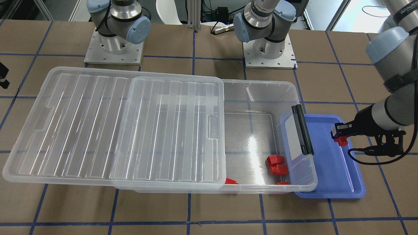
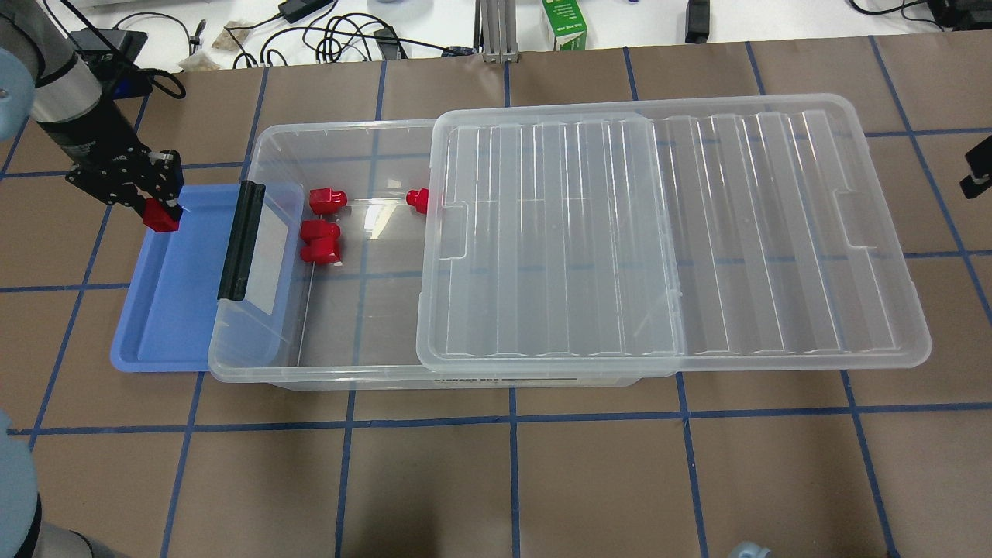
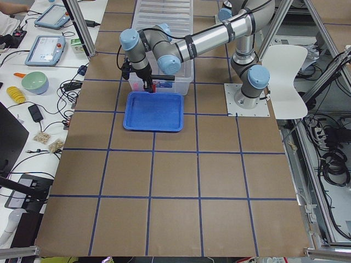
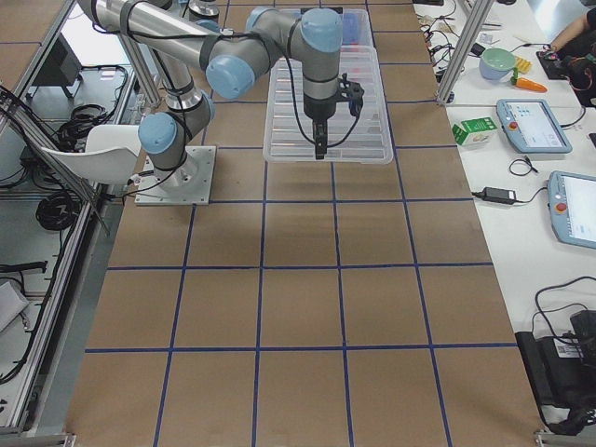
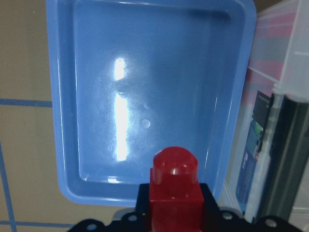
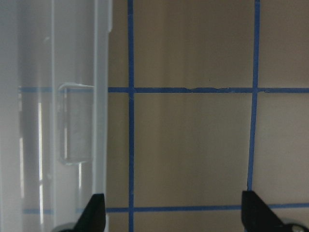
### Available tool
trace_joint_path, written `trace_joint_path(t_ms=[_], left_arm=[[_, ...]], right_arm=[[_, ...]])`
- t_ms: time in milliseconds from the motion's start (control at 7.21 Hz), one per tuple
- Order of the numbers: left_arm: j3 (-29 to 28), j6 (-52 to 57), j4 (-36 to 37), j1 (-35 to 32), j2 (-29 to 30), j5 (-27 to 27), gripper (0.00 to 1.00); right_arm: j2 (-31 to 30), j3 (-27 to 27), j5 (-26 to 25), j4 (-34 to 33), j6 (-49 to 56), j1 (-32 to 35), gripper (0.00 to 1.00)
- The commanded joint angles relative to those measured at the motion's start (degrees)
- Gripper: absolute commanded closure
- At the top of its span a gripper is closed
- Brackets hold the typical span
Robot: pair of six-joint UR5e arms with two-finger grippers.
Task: Place red block in blue tray from box
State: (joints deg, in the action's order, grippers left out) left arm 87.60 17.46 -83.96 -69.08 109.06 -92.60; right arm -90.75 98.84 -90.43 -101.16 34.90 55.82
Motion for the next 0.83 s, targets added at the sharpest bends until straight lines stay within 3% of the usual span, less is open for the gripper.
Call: trace_joint_path(t_ms=[0,416,693], left_arm=[[3.3,1.8,7.8,0.5,3.7,0.0,1.00],[4.0,1.9,10.3,0.7,7.6,0.0,1.00],[4.0,1.9,11.3,0.7,10.1,-0.2,1.00]], right_arm=[[2.7,8.4,-0.3,-11.1,1.1,-1.2,0.00],[3.6,9.0,0.3,-11.9,-2.5,-0.3,0.00],[3.5,8.9,1.0,-12.1,-5.2,3.7,0.00]])
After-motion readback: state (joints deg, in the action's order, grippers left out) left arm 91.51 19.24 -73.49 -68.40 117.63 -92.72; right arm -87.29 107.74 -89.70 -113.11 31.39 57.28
